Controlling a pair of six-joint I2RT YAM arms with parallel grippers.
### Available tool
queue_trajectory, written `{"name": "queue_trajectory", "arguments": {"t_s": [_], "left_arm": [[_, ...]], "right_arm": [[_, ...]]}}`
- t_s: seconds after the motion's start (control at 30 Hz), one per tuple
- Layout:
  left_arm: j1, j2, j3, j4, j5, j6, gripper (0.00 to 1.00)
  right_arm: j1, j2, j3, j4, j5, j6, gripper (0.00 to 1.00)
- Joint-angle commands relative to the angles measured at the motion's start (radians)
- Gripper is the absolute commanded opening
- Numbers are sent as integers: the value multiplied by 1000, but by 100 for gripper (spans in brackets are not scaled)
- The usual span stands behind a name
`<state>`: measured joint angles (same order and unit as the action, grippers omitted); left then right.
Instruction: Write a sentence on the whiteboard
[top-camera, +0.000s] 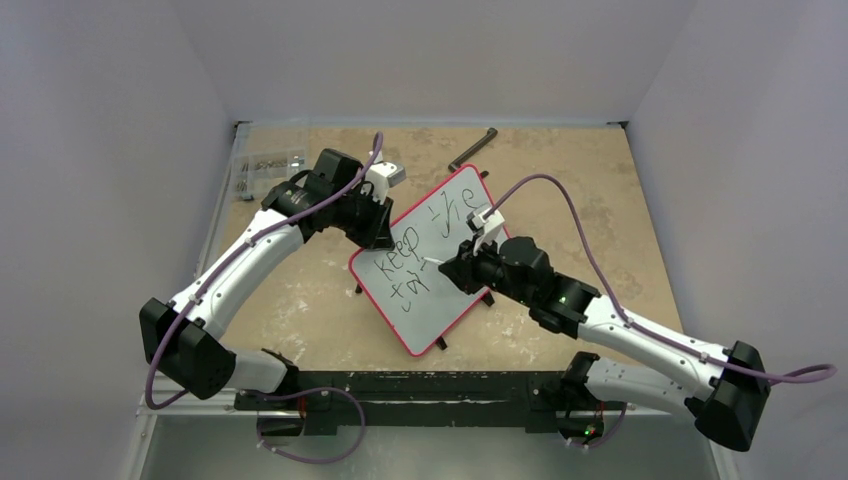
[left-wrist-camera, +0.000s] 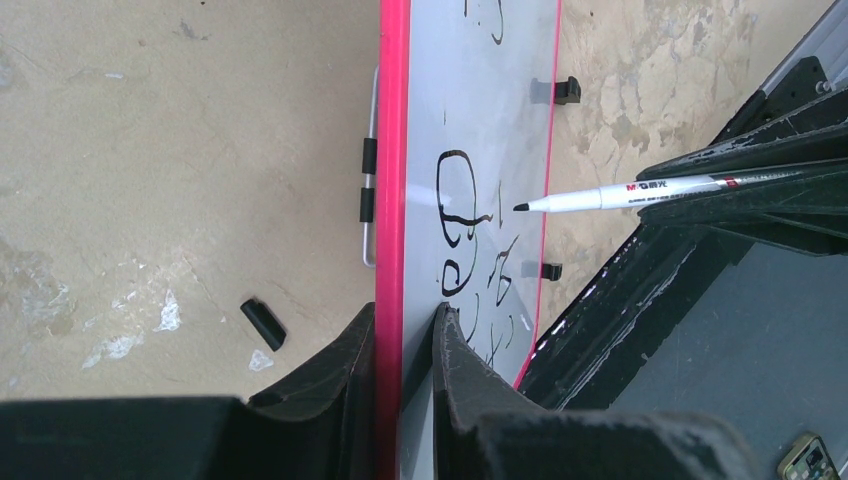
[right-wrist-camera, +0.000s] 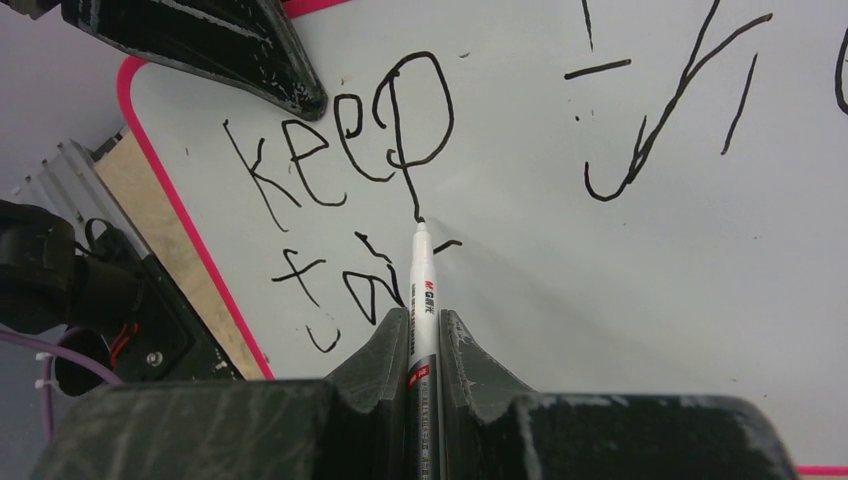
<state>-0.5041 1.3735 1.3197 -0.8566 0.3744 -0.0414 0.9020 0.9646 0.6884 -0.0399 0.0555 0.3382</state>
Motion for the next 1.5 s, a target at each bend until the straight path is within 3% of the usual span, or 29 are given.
{"name": "queue_trajectory", "arguments": {"t_s": [0.0, 0.37, 1.13, 1.47], "left_arm": [[15, 5, -25, -82, -304, 114, 0], [15, -2, -25, -81, -304, 113, 0], [15, -7, -24, -82, -304, 113, 0], [16, -7, -25, -84, -301, 112, 0]], "right_arm": [[-3, 29, 56, 34, -28, -10, 0], [-2, 77, 48, 66, -5, 0, 0], [-3, -42, -114, -44, 10, 56, 0], [-3, -24, -66, -54, 79, 64, 0]]}}
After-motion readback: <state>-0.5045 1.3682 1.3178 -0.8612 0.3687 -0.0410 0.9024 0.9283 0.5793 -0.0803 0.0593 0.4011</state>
